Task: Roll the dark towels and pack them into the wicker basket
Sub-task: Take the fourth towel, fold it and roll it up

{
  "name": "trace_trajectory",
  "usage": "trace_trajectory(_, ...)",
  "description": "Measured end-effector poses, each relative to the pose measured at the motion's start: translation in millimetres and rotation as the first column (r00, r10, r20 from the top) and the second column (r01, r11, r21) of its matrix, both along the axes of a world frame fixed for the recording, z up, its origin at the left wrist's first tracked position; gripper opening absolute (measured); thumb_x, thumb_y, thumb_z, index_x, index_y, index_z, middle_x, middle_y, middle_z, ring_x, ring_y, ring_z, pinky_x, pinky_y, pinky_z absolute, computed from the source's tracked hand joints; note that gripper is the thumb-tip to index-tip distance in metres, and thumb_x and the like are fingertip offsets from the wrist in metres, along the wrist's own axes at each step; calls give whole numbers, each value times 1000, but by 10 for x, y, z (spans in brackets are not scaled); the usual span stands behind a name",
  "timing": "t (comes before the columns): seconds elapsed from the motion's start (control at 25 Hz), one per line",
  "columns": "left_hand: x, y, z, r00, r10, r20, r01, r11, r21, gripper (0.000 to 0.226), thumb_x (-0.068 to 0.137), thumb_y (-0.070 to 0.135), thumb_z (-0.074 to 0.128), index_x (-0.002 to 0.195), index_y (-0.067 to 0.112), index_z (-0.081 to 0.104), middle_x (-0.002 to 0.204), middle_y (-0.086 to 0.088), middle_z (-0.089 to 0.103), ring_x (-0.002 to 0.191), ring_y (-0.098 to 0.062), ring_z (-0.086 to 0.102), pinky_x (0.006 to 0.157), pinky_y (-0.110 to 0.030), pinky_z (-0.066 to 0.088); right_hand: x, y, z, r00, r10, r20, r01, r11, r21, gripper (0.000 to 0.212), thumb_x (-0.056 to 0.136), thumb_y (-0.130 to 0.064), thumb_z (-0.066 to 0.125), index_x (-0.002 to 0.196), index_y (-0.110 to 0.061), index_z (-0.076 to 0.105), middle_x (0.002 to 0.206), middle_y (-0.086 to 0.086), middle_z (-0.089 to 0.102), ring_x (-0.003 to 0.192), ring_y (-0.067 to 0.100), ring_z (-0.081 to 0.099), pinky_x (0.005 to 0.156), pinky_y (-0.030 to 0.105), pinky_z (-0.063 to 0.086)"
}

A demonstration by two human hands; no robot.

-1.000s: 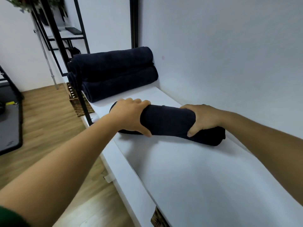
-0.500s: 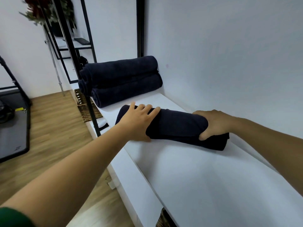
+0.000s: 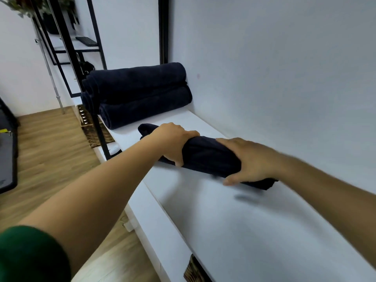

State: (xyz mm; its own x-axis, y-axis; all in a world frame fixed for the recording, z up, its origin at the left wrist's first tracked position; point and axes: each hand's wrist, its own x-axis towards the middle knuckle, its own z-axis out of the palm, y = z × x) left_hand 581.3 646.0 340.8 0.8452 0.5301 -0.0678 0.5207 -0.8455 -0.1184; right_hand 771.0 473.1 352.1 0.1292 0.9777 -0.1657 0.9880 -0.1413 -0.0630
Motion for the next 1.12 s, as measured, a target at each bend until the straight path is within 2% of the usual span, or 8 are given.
trace_trajectory(0.12,89,-34,169,996,45,-82,-61,977,-203,73,53,44,81,118,50,49,91,11,61,86,-17,56,69,-34,49,-155,-47,-220,966,-59,252,42,997,70,104,66,-67,71,149,-47,12,127,-3,54,98,24,59,81,38,52)
trace_trajectory(0.28,55,-304,271,985,-4,-172,-68,907,-416,65,55,43,84,112,49,53,99,16,63,88,-12,60,74,-36,50,254,-81,207,852,-231,-469,57,933,-357,65,63,-31,90,117,-47,59,106,-12,73,96,18,71,87,44,59)
trace_trajectory(0.44,-47,-563,108,989,-144,-43,143,989,-32,86,49,73,73,121,39,41,99,15,56,89,-16,56,83,-38,48,547,-43,19,620,-474,-625,-41,776,-629,68,65,-12,86,129,-20,63,125,15,69,115,43,64,101,63,47)
trace_trajectory(0.56,1,-540,46,997,-78,-22,75,991,-112,79,44,77,70,110,39,47,91,15,61,82,-16,58,80,-39,51,496,23,179,708,-384,-593,-49,811,-584,66,69,-17,87,129,-29,61,126,5,69,111,32,68,98,57,52)
trace_trajectory(0.68,195,-301,183,989,48,-142,-119,829,-546,67,49,64,81,109,43,61,94,17,70,86,-14,67,83,-38,55,137,-6,219,956,-37,-291,-37,969,-244,93,64,-50,86,141,-51,34,122,-19,59,105,9,64,90,35,54)
trace_trajectory(0.84,330,-257,211,963,56,-262,-227,692,-685,66,49,52,88,109,34,68,100,10,75,90,-20,73,90,-43,57,-116,-101,-84,997,81,-3,-81,995,-59,91,57,-68,76,133,-48,30,99,-13,61,89,15,62,78,37,54)
trace_trajectory(1.0,-21,-418,181,992,105,71,-81,957,-280,78,62,77,66,129,41,50,124,16,59,115,-15,54,104,-44,42,-39,2,120,950,-123,-287,41,960,-278,68,60,-66,80,117,-48,48,102,-17,67,91,7,65,85,36,56)
trace_trajectory(1.12,-456,-740,-141,733,408,545,-323,913,-249,68,81,60,64,137,27,46,135,4,47,124,-21,44,107,-39,36,-216,69,32,857,-238,-457,103,948,-300,66,61,-80,72,114,-42,59,106,-17,71,93,8,71,90,36,55)
